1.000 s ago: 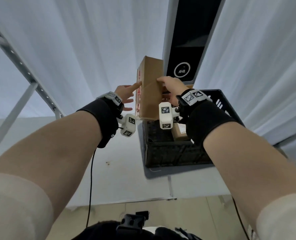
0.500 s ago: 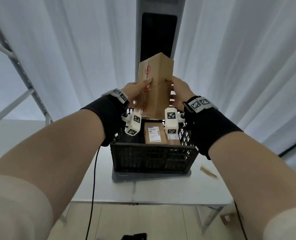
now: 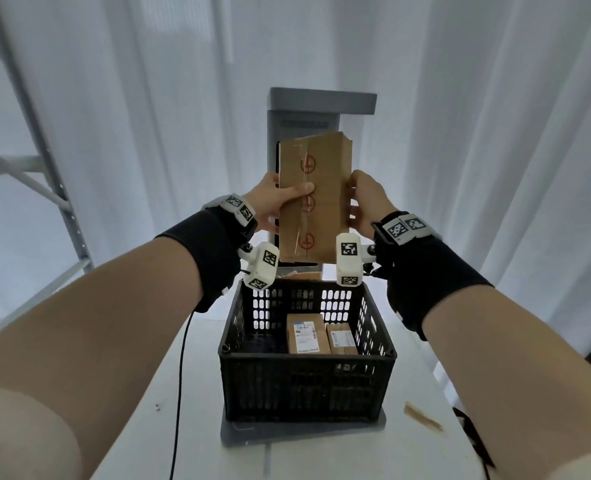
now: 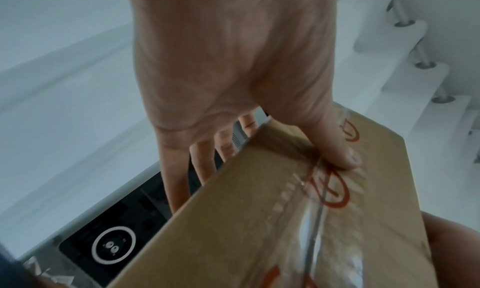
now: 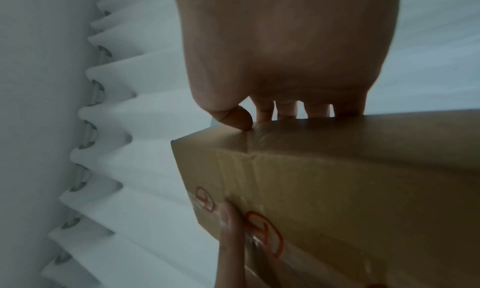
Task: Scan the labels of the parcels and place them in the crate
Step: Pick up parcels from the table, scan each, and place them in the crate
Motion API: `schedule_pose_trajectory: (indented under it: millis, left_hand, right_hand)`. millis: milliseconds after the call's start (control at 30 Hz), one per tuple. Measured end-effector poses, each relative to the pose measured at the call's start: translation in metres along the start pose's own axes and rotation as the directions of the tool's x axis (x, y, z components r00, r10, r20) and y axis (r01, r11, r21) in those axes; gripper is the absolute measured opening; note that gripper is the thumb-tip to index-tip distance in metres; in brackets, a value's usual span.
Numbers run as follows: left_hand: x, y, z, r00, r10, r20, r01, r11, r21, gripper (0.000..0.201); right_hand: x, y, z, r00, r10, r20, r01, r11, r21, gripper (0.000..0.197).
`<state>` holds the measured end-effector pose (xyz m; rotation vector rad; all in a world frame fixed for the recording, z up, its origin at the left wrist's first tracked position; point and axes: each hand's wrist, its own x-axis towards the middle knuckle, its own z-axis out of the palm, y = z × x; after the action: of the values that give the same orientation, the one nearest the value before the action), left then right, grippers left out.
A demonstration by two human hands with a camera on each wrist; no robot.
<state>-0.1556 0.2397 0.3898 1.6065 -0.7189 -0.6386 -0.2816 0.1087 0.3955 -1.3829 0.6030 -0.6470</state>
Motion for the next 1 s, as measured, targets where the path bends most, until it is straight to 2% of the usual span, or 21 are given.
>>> schedule_pose_trajectory:
  millis: [100, 200, 367, 500, 633, 867, 933, 1000]
  left_hand:
    - [-0.009, 0.014, -0.008, 0.998, 0.053, -0.013, -0.053, 0.998, 0.040, 0.073]
    - [-0.016, 0.023, -0.013, 0.995, 0.082, -0.048, -0.079, 0.995, 0.053, 0.077]
    - [-0.024, 0.029, -0.022, 0.987, 0.108, -0.118, -0.107, 0.994, 0.018, 0.074]
    - [-0.025, 0.035, -0.027, 0.985, 0.141, -0.101, -0.138, 0.990, 0.042, 0.077]
    - [-0.028, 0.038, -0.028, 0.980, 0.195, -0.040, -0.192, 0.979, 0.069, 0.050]
    - [-0.036, 0.035, -0.032, 0.983, 0.183, 0.001, -0.183, 0.983, 0.021, 0.021]
    - [-0.037, 0.034, -0.033, 0.984, 0.177, 0.009, -0.178, 0.984, 0.023, 0.024]
    - [-0.034, 0.033, -0.033, 0.985, 0.171, 0.014, -0.172, 0.984, 0.037, 0.057]
  right_hand:
    - [-0.011, -0.013, 0.001, 1.000, -0.024, 0.011, 0.024, 1.000, 0.013, 0.023]
    - [-0.018, -0.019, -0.001, 0.997, -0.073, -0.009, 0.074, 0.996, 0.041, 0.020]
    - [-0.029, -0.026, 0.002, 0.993, -0.108, -0.050, 0.109, 0.994, 0.018, 0.031]
    - [-0.039, -0.032, 0.010, 0.988, -0.151, -0.041, 0.152, 0.988, 0.019, 0.037]
    - [-0.038, -0.032, 0.011, 0.980, -0.185, -0.073, 0.189, 0.981, 0.040, 0.035]
    - [-0.038, -0.025, 0.014, 0.969, -0.214, -0.123, 0.225, 0.971, 0.077, 0.030]
    - [-0.036, -0.023, 0.017, 0.956, -0.238, -0.173, 0.252, 0.966, 0.061, 0.024]
    - [-0.035, -0.022, 0.020, 0.935, -0.272, -0.229, 0.281, 0.960, 0.007, 0.020]
